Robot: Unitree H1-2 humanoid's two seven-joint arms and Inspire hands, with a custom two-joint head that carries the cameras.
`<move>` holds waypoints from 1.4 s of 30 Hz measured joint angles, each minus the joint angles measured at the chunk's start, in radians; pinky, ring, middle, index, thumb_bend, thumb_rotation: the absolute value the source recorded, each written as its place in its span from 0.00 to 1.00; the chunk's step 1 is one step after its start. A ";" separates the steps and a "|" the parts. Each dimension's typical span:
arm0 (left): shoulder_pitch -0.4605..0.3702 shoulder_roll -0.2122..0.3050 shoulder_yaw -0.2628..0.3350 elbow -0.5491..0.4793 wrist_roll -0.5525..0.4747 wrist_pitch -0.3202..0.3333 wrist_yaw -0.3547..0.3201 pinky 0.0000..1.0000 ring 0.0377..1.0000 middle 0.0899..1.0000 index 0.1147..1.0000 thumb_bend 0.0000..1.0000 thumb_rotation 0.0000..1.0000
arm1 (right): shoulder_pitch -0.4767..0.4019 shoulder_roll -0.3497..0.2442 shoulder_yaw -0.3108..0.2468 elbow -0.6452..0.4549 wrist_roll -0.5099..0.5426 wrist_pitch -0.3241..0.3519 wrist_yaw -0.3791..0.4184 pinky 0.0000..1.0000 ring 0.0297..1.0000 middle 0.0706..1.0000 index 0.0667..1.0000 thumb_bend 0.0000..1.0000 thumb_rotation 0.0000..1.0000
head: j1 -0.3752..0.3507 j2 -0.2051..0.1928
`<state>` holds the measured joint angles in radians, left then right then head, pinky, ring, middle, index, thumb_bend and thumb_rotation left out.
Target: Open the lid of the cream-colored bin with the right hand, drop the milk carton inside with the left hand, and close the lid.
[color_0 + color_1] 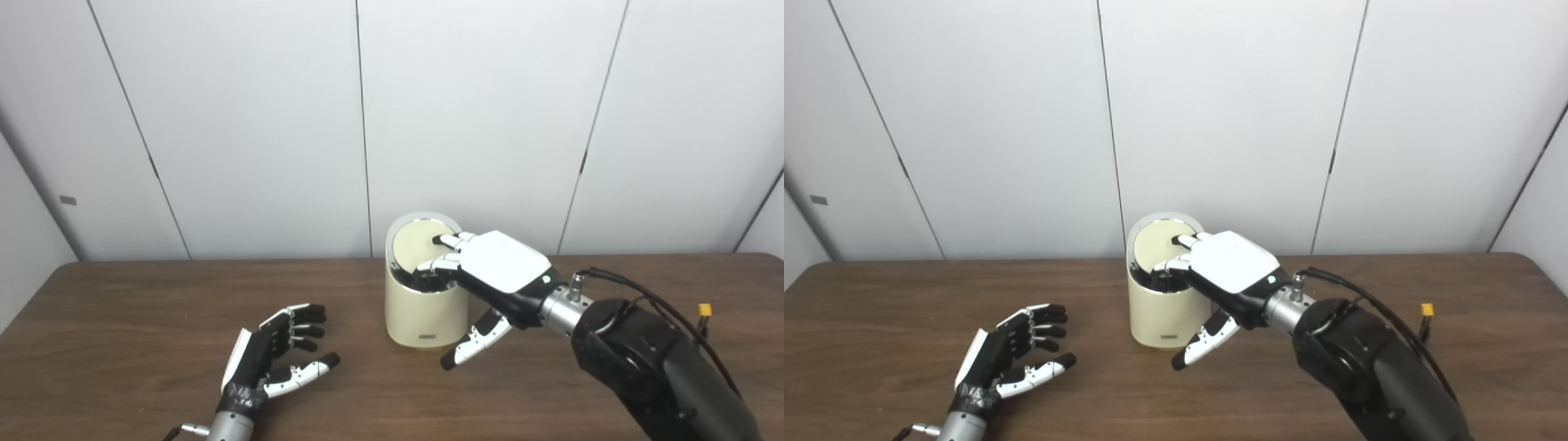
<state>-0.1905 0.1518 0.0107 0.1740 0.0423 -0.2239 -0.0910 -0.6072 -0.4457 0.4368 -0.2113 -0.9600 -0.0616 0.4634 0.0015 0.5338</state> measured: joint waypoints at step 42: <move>0.015 -0.010 -0.005 -0.022 -0.001 -0.001 0.000 0.58 0.65 0.69 0.71 0.71 0.10 | 0.164 0.099 -0.245 -0.005 0.327 0.141 0.007 0.77 0.91 0.84 0.89 0.74 0.42 | 0.008 0.003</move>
<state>-0.1756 0.1417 0.0053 0.1518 0.0413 -0.2245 -0.0909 -0.4434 -0.3468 0.1921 -0.2161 -0.6331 0.0791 0.4705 0.0092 0.5369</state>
